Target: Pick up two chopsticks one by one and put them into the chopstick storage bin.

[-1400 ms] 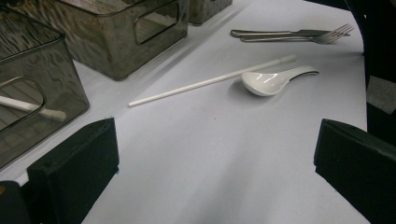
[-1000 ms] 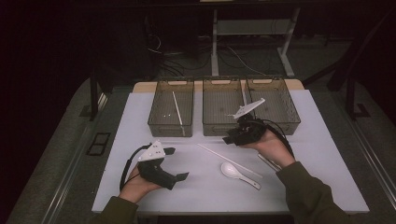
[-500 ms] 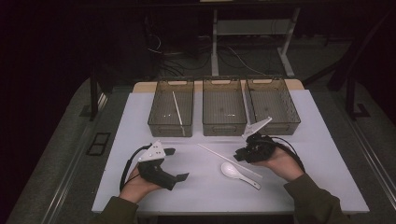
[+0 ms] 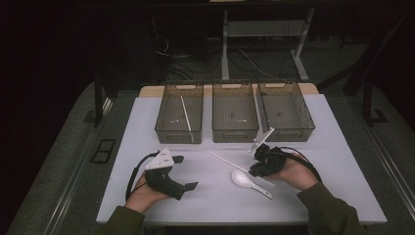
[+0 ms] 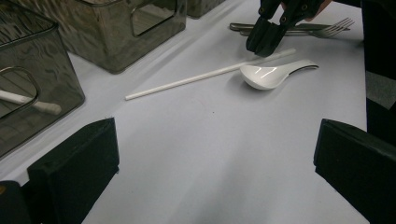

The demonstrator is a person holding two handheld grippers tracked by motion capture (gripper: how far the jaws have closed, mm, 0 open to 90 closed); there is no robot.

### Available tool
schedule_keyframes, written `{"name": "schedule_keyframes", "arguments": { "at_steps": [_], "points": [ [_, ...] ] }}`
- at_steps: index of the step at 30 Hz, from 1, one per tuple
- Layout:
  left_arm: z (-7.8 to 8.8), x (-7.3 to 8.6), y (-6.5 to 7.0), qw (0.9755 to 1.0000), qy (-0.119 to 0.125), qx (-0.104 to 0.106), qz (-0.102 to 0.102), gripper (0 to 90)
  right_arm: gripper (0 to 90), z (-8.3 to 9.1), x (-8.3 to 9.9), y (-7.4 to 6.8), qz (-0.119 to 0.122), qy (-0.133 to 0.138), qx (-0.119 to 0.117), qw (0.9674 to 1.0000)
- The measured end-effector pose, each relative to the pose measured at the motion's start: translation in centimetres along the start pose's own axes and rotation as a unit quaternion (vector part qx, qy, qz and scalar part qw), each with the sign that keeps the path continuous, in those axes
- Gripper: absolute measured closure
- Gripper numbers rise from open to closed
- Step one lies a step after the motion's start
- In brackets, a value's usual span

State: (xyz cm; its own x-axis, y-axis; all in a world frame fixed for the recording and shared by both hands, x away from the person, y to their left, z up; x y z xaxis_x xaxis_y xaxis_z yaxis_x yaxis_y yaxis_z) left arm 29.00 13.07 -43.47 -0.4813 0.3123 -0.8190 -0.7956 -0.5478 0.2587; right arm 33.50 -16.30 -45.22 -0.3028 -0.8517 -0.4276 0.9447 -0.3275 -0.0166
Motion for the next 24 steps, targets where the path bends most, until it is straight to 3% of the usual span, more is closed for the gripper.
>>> {"name": "schedule_keyframes", "arguments": {
  "at_steps": [10,16,24],
  "points": [
    [-0.03,0.01,-0.02,1.0000,-0.002,0.001,-0.005,0.0,81.0,-1.02,0.18,-0.16,0.010,-0.025,0.008,0.9996],
    [-0.07,0.05,0.05,1.0000,-0.002,0.001,0.000,0.0,83.0,-1.06,0.23,-0.35,0.004,-0.023,0.018,0.9996],
    [0.00,0.03,0.02,1.0000,-0.002,0.001,-0.002,0.0,84.2,-1.04,0.33,-0.02,-0.006,-0.018,0.007,0.9998]
  ]
}}
Point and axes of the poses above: each handheld gripper's, and its own axes: z roughly backward along the jaws, x roughly out of its underside, y roughly to its right, the point moved 4 cm from there along -z, roughly forward along the jaws, and after that the axes turned 11 degrees about z, right-handed, at the moved point
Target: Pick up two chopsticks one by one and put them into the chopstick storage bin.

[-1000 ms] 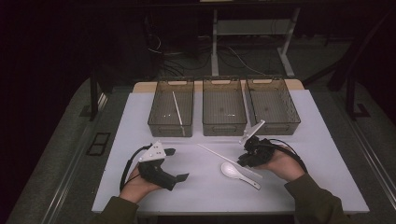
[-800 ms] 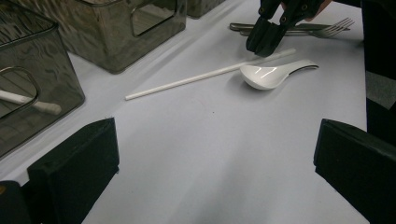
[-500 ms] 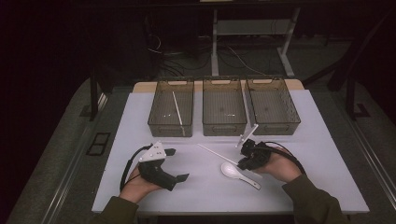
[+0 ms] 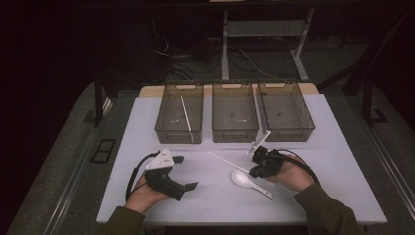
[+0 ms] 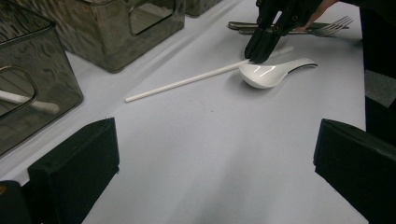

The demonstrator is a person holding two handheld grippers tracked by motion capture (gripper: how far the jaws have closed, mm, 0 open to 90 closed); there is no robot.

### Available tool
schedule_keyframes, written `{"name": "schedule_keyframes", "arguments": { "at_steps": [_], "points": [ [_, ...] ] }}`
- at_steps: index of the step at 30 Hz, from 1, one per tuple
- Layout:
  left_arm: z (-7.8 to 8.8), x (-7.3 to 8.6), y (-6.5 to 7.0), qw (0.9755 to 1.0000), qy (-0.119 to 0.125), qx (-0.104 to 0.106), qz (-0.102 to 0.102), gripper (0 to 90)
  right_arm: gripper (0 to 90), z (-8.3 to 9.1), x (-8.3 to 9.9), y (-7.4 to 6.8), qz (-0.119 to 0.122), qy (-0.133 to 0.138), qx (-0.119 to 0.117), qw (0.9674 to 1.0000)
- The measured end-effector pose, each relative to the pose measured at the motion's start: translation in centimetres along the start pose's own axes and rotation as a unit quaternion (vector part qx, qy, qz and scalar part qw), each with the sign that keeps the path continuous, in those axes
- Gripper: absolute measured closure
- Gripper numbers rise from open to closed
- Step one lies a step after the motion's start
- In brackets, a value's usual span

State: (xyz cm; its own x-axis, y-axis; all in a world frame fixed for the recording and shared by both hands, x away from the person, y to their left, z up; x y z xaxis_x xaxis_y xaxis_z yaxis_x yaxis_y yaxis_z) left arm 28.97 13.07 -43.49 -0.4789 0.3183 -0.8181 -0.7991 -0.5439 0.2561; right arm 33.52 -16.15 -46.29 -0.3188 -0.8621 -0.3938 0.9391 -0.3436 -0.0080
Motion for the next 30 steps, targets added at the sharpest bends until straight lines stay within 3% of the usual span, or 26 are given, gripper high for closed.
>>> {"name": "schedule_keyframes", "arguments": {
  "at_steps": [15,17,18,30],
  "points": [
    [0.1,0.0,0.0,1.0000,0.001,0.001,-0.003,0.0,84.2,1.2,0.5,0.6,-0.035,0.034,-0.017,0.9987],
    [0.1,0.0,0.0,1.0000,0.001,0.000,-0.003,0.0,84.2,1.4,0.4,0.4,-0.051,0.040,-0.025,0.9976],
    [0.1,0.0,0.0,1.0000,0.001,0.000,-0.003,0.0,84.2,1.5,0.5,0.6,-0.044,0.040,-0.020,0.9980],
    [0.1,-0.1,0.0,1.0000,0.003,0.000,0.001,0.0,84.3,3.7,0.6,0.9,-0.053,0.089,-0.022,0.9944]
  ]
}}
Point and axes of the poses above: each handheld gripper's, and its own axes: z roughly backward along the jaws, x roughly out of its underside, y roughly to its right, the point moved 4 cm from there along -z, roughly forward along the jaws, and after that the axes turned 11 degrees about z, right-handed, at the moved point
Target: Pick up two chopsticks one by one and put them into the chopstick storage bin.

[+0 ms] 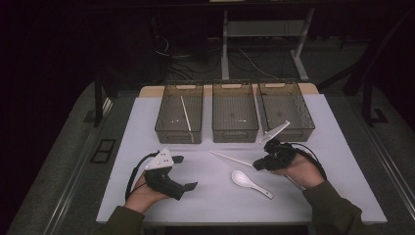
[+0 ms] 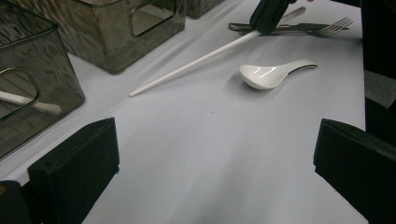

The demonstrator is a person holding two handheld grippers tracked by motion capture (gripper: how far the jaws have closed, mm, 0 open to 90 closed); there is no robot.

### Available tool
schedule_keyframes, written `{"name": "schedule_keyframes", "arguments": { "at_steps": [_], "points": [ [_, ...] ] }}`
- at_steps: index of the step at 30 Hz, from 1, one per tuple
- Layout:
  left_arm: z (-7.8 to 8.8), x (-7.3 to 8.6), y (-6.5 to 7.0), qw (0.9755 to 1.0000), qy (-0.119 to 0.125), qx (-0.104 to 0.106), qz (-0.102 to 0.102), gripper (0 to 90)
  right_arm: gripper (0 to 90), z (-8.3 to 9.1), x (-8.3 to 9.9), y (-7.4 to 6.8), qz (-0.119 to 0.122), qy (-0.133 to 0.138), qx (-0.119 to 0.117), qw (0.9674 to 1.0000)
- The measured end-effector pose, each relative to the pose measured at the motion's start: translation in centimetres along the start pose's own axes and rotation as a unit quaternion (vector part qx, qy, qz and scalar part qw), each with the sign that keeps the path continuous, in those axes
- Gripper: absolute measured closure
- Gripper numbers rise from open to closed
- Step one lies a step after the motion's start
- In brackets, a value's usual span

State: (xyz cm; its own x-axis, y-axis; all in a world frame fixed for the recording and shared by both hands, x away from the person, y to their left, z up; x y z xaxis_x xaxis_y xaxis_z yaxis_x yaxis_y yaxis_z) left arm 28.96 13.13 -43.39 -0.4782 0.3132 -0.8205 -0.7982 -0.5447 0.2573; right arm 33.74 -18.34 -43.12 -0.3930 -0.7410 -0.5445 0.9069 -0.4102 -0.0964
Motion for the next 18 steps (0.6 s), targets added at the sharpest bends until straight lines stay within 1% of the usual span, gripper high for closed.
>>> {"name": "schedule_keyframes", "arguments": {
  "at_steps": [8,11,18],
  "points": [
    [0.0,0.0,0.0,1.0000,0.000,-0.001,0.000,0.0,84.4,1.3,-0.3,0.0,0.004,0.026,0.002,0.9996],
    [0.0,0.0,0.0,1.0000,0.000,-0.001,0.000,0.0,84.4,1.8,-0.4,0.0,0.002,0.036,0.004,0.9993],
    [0.0,0.0,0.0,1.0000,-0.002,-0.002,-0.001,0.0,84.3,2.9,-0.9,0.0,-0.002,0.066,0.002,0.9978]
  ]
}}
Point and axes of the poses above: each handheld gripper's, and its own axes: z roughly backward along the jaws, x roughly out of its underside, y roughly to its right, the point moved 4 cm from there along -z, roughly forward along the jaws, and after that the axes turned 11 degrees about z, right-handed, at the moved point
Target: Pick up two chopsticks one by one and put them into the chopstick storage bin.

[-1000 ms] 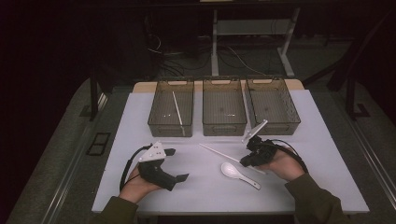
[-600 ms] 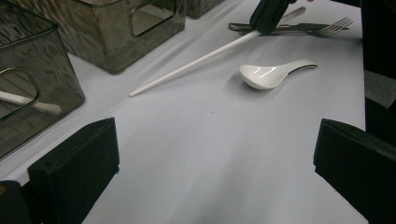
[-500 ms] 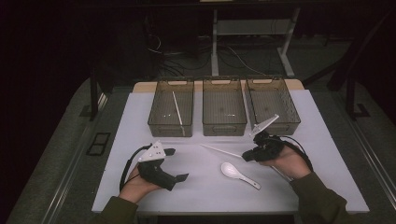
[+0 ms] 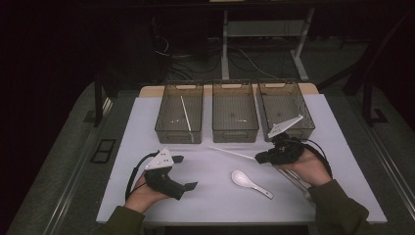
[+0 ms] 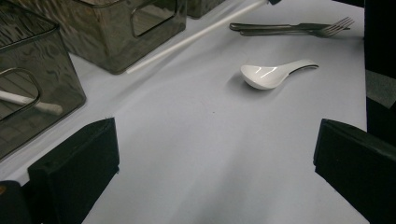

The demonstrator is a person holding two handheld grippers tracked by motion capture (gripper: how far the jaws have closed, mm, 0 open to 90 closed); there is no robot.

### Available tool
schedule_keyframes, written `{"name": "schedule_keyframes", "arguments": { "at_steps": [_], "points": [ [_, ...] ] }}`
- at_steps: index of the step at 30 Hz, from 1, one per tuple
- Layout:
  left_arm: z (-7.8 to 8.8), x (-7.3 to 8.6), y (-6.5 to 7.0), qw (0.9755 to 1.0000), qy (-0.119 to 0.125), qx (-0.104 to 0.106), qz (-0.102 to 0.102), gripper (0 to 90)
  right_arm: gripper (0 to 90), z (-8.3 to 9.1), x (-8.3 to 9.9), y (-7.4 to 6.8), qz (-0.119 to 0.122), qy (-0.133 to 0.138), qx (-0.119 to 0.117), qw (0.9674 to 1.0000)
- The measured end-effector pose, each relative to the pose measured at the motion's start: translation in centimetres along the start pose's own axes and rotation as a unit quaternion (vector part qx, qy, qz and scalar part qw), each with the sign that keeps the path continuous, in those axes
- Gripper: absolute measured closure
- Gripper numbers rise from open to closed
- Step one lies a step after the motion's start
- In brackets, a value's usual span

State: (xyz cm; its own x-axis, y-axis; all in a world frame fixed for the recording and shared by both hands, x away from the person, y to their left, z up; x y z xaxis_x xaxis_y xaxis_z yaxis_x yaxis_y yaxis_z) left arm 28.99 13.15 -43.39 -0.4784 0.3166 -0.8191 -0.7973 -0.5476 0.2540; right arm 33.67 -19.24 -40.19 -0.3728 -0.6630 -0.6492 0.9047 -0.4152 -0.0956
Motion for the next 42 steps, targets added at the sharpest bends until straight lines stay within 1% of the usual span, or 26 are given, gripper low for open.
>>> {"name": "schedule_keyframes", "arguments": {
  "at_steps": [5,9,14,16,18,23,27,28,30,32,34,37,38,39,40,41,42],
  "points": [
    [0.0,0.0,0.0,1.0000,-0.001,-0.001,-0.001,0.0,84.3,1.0,-0.8,0.3,-0.001,0.023,0.009,0.9997],
    [0.0,0.0,0.0,1.0000,0.000,-0.001,-0.001,0.0,84.2,1.5,-1.8,0.3,0.002,0.037,0.018,0.9991],
    [0.0,0.0,0.0,1.0000,0.000,0.000,0.000,0.0,84.2,1.6,-3.5,0.4,0.008,0.050,0.035,0.9981],
    [0.0,0.0,-0.1,1.0000,0.001,0.000,-0.002,0.0,84.2,1.6,-4.3,0.6,0.008,0.052,0.045,0.9976],
    [0.0,0.0,0.0,1.0000,0.001,0.000,-0.002,0.0,84.2,1.4,-5.1,0.8,0.007,0.062,0.051,0.9967],
    [0.0,0.0,0.0,1.0000,0.002,0.002,-0.001,0.0,84.2,0.7,-7.0,1.3,0.002,0.067,0.059,0.9960],
    [0.0,0.0,0.0,1.0000,0.002,0.003,0.001,0.0,84.2,-0.1,-8.5,1.8,-0.002,0.069,0.070,0.9952],
    [0.0,0.0,0.1,1.0000,0.002,0.003,0.002,0.0,84.2,-0.3,-8.9,1.9,-0.002,0.067,0.070,0.9953],
    [0.0,0.0,0.1,1.0000,0.003,0.004,0.002,0.0,84.2,-0.9,-9.5,2.2,0.000,0.062,0.078,0.9950],
    [0.0,0.0,0.1,1.0000,0.003,0.004,0.001,0.0,84.3,-1.5,-10.2,2.5,0.000,0.061,0.078,0.9950],
    [0.0,0.0,0.1,1.0000,0.004,0.005,0.004,0.0,84.2,-2.1,-10.9,2.7,-0.005,0.058,0.082,0.9949],
    [0.1,0.0,0.0,1.0000,0.004,0.007,0.002,0.0,84.2,-2.9,-12.0,3.0,-0.009,0.057,0.084,0.9947],
    [0.1,-0.1,0.0,1.0000,0.006,0.006,0.003,0.0,84.2,-3.2,-12.3,3.1,-0.005,0.059,0.085,0.9946],
    [0.1,0.0,0.0,0.9999,0.005,0.007,0.005,0.0,84.2,-3.5,-12.7,3.2,-0.009,0.059,0.086,0.9945],
    [0.1,0.0,-0.1,1.0000,0.003,0.007,0.002,0.0,84.2,-3.9,-13.0,3.3,-0.010,0.058,0.086,0.9945],
    [0.1,-0.1,0.0,0.9999,0.006,0.007,0.005,0.0,84.2,-4.2,-13.3,3.5,-0.013,0.056,0.085,0.9947],
    [0.1,-0.1,0.0,0.9999,0.007,0.008,0.004,0.0,84.2,-4.5,-13.6,3.6,-0.014,0.054,0.088,0.9945]
  ]
}}
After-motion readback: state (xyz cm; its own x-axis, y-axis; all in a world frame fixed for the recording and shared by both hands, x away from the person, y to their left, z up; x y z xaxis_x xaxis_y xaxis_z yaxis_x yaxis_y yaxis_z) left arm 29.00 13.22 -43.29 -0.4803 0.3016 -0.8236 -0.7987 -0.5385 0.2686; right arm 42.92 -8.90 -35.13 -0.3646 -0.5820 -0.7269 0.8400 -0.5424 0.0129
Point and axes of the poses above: each handheld gripper's, and its own axes: z roughly backward along the jaws, x roughly out of its underside, y roughly to its right, the point moved 4 cm from there along -z, roughly forward along the jaws, and after that the axes turned 11 degrees about z, right-handed, at the moved point
